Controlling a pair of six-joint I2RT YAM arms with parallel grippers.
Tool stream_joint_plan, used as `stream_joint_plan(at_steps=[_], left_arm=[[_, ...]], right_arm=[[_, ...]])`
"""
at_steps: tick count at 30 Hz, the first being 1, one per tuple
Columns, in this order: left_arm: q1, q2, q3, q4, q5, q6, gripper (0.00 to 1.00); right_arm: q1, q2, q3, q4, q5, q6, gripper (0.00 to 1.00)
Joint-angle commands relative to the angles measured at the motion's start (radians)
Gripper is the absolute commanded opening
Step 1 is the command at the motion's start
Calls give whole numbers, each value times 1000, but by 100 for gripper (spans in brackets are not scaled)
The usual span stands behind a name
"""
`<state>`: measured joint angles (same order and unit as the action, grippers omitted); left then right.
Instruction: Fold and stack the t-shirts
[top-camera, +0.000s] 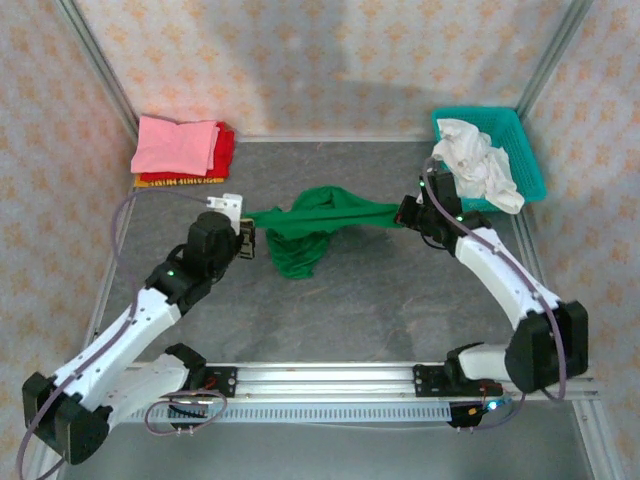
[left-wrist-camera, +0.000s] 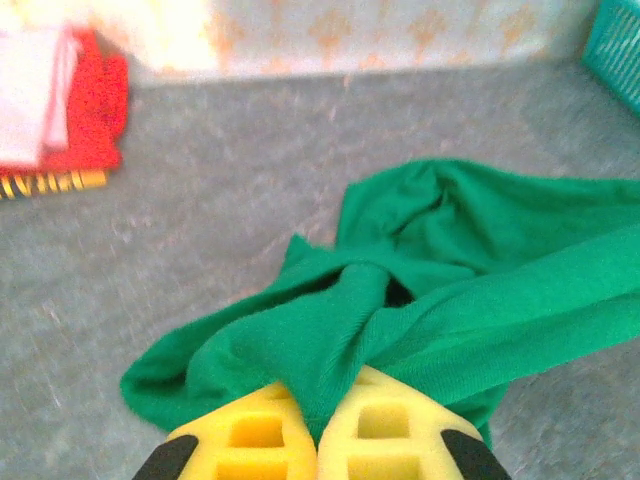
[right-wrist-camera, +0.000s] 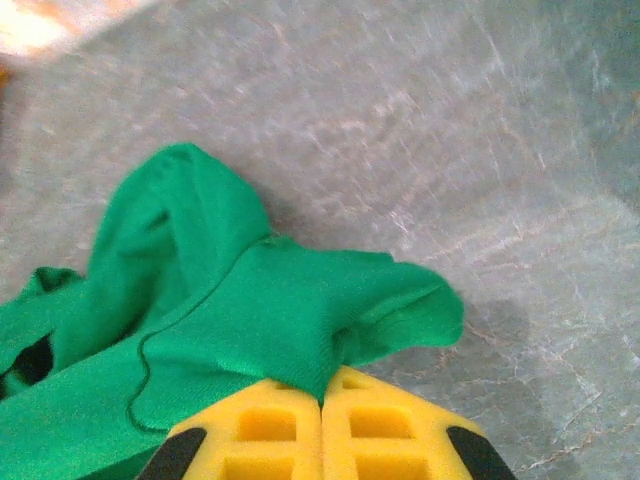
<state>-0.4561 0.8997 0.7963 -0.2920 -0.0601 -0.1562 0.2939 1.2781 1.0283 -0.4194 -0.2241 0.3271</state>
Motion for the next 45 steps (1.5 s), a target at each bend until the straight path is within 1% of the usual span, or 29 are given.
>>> stream_joint_plan(at_steps=[1, 6, 10, 13, 15, 19, 21, 24, 26, 28, 31, 32, 33, 34, 35, 36, 37, 39, 40, 41, 43, 45], left_arm=[[16, -94, 138, -118, -27, 64, 0], [14, -196, 310, -242, 155, 99, 0], [12, -236, 473, -331, 278, 102, 0], [11, -225, 587, -388, 274, 127, 0], [13, -183, 674, -427, 229, 140, 0], [13, -20, 826, -453, 14, 196, 0], [16, 75, 906, -441, -22, 236, 0], [51, 233, 1014, -421, -15, 277, 0], [122, 340, 1070, -433, 60, 276, 0], [193, 413, 1054, -410, 121, 260, 0], [285, 494, 942, -309, 171, 243, 0], [318, 523, 906, -278, 195, 234, 9], [343, 551, 881, -259, 197, 227, 31], [364, 584, 864, -248, 179, 216, 51], [381, 616, 855, -250, 148, 206, 64], [393, 637, 853, -259, 122, 195, 74], [404, 647, 845, -272, 106, 182, 80], [408, 618, 790, -263, 90, 161, 79], [409, 580, 740, -249, 107, 149, 79], [406, 534, 676, -224, 135, 133, 79], [394, 444, 541, -183, 164, 95, 79], [372, 380, 413, -148, 198, 59, 79]], right_arm=[[47, -174, 58, -33, 128, -77, 0], [107, -396, 79, -53, 144, -100, 0], [148, -513, 157, -116, 156, -104, 0], [157, -546, 237, -160, 173, -80, 0], [158, -532, 290, -176, 190, -63, 0], [157, -379, 484, -286, 309, -80, 0], [157, -302, 569, -284, 351, -109, 0], [145, -120, 726, -296, 388, -159, 0], [129, 37, 827, -293, 357, -174, 0], [117, 163, 871, -243, 341, -180, 0], [86, 372, 954, -165, 342, -172, 0], [72, 454, 1003, -155, 329, -163, 0], [60, 526, 1058, -160, 303, -152, 10], [47, 606, 1142, -187, 270, -138, 34], [39, 697, 1237, -238, 256, -123, 51], [37, 756, 1326, -286, 259, -119, 59], [37, 807, 1407, -332, 257, -125, 62], [37, 842, 1481, -395, 226, -129, 64], [39, 826, 1460, -404, 207, -130, 65], [43, 791, 1404, -398, 193, -133, 66], [56, 666, 1202, -332, 164, -133, 66], [71, 500, 878, -188, 139, -110, 66]])
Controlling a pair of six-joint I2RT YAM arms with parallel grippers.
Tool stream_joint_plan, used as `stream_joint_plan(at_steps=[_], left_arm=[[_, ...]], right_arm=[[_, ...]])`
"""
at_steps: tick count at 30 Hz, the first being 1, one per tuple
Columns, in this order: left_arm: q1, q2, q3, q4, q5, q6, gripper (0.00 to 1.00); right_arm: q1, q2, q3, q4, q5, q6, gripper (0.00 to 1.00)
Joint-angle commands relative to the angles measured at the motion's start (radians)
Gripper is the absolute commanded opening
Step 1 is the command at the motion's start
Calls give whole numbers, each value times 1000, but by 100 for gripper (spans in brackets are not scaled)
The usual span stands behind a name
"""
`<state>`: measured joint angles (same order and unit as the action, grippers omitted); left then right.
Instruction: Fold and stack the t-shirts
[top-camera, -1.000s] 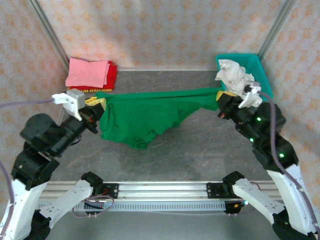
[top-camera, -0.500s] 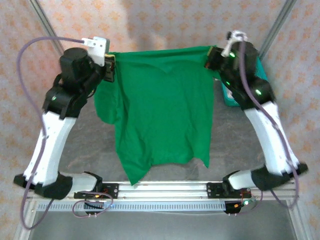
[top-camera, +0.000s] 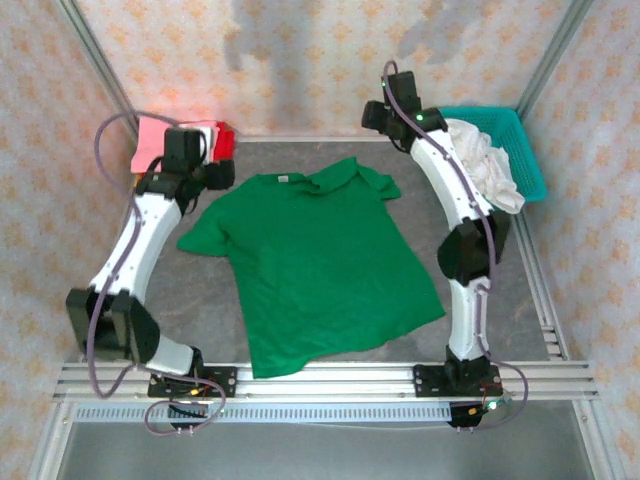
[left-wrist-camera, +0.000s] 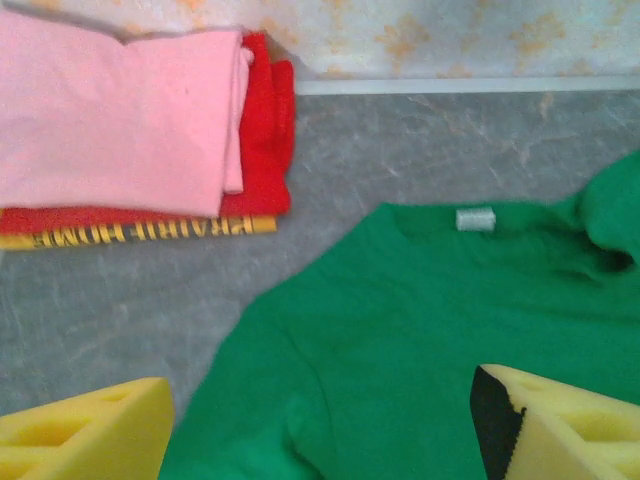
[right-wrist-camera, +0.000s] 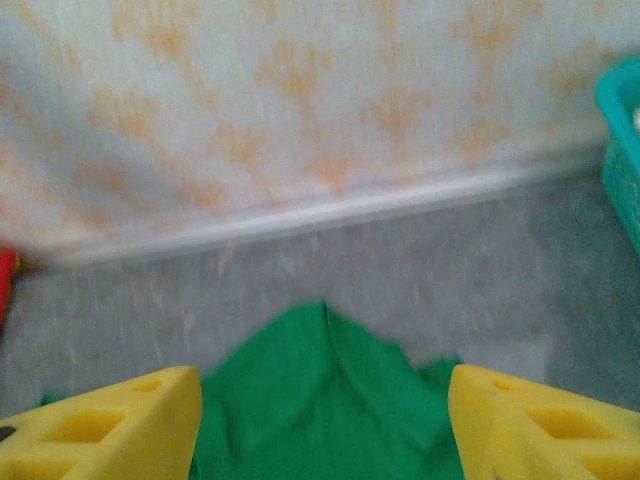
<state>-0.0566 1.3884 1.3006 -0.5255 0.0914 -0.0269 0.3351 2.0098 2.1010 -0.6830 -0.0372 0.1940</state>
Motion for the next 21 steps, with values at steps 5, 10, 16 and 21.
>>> stream_joint_plan(at_steps=[5, 10, 16, 21], left_arm=[[-107, -73, -264, 86, 103, -102, 76], [-111, 90, -291, 176, 107, -131, 66], [-98, 318, -193, 263, 178, -205, 59], [-66, 365, -240, 290, 196, -301, 56]], right_arm=[[59, -484, -765, 269, -101, 160, 66], [88, -469, -979, 291, -98, 203, 57], [95, -269, -928, 333, -114, 235, 52], [95, -102, -836, 335, -85, 273, 50]])
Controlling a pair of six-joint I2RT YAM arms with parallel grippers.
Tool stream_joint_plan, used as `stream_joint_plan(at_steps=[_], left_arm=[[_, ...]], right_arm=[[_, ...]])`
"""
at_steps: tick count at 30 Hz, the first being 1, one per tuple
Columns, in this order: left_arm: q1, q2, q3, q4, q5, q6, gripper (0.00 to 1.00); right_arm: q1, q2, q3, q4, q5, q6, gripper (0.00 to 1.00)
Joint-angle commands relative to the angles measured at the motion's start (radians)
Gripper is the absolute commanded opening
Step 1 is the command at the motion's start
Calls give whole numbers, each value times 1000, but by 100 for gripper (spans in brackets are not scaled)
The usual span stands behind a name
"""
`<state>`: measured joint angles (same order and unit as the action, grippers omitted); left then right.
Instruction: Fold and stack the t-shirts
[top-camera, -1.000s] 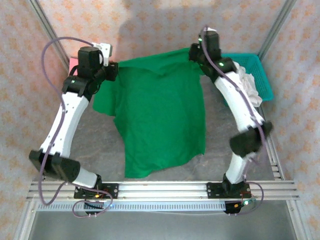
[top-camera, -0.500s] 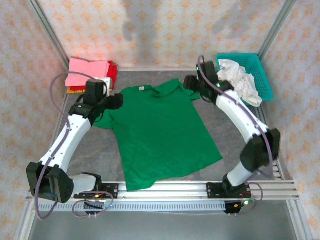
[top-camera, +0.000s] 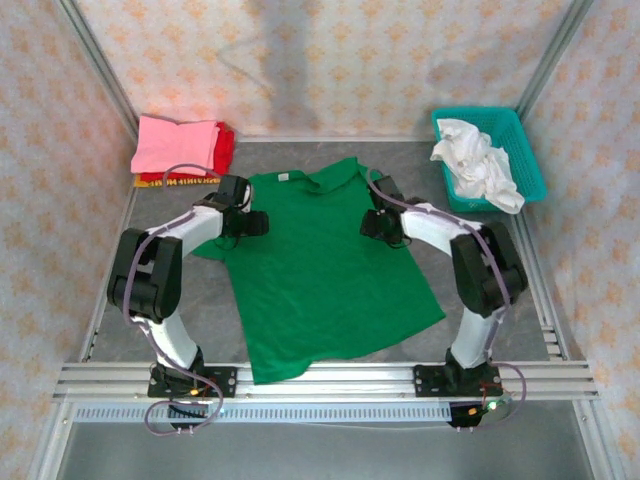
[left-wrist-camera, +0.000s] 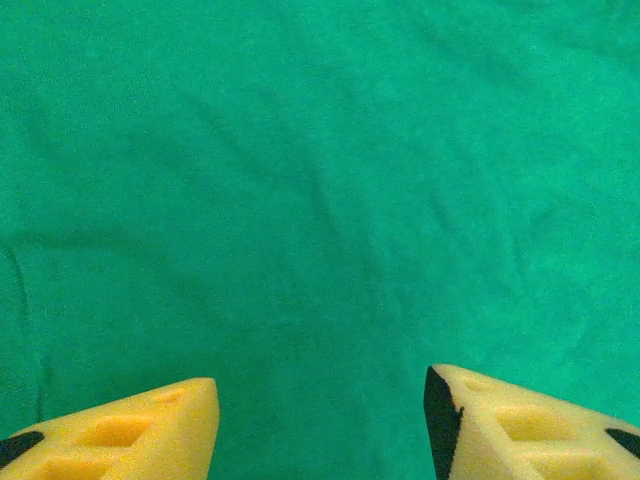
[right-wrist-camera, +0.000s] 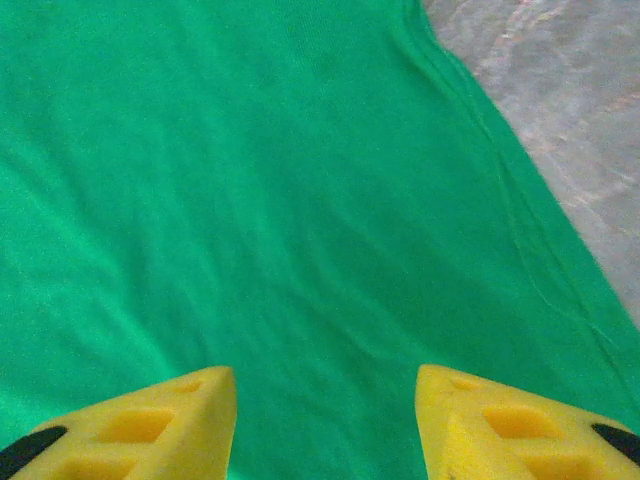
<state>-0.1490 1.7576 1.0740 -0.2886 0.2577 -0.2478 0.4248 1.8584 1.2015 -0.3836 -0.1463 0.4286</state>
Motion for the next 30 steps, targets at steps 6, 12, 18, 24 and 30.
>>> stream_joint_plan(at_steps=[6, 12, 18, 24, 30], left_arm=[[40, -98, -214, 110, 76, -190, 51], [-9, -262, -469, 183, 98, -337, 47], [-160, -578, -675, 172, 24, -534, 41], [-208, -984, -663, -63, -130, -525, 45], [-205, -956, -451, -98, -198, -307, 54]], right_arm=[[-13, 231, 187, 57, 14, 66, 50], [-48, 430, 423, 45, -39, 70, 49], [-42, 667, 905, -73, -220, -37, 49], [-32, 776, 1332, -211, -257, -73, 49], [-31, 527, 1168, -272, -215, -102, 52]])
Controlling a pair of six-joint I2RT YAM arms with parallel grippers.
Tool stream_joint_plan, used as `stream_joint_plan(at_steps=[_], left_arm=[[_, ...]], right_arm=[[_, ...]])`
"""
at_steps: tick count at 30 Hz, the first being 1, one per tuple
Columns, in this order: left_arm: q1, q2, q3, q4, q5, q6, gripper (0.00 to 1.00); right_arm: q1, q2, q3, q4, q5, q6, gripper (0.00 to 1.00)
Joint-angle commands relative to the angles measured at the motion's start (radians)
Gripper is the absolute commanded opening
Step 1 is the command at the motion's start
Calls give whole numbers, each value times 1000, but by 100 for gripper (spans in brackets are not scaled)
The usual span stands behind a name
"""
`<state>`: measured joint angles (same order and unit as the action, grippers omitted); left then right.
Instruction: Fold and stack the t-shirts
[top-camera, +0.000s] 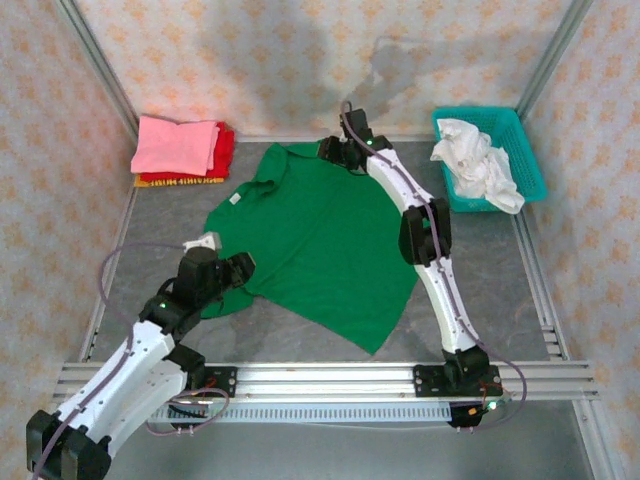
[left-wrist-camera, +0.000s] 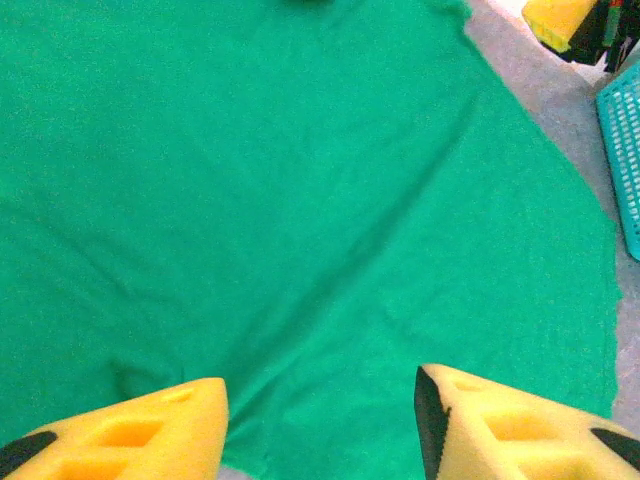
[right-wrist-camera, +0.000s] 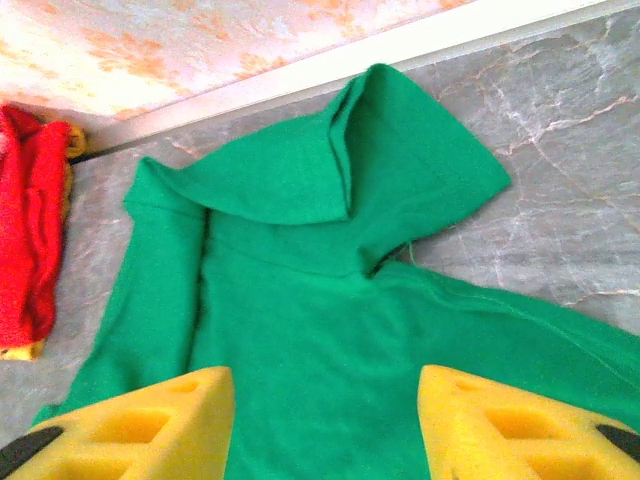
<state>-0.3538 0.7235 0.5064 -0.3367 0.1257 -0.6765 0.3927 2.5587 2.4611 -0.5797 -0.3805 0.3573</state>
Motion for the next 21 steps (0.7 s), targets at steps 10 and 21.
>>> stream_joint_plan(at_steps=[10, 21], left_arm=[[14, 857, 749, -80, -46, 481, 67], [73, 1332, 1055, -115, 57, 510, 63]], right_arm=[[36, -908, -1222, 211, 268, 101, 55], [27, -904, -1392, 140, 386, 105, 55]])
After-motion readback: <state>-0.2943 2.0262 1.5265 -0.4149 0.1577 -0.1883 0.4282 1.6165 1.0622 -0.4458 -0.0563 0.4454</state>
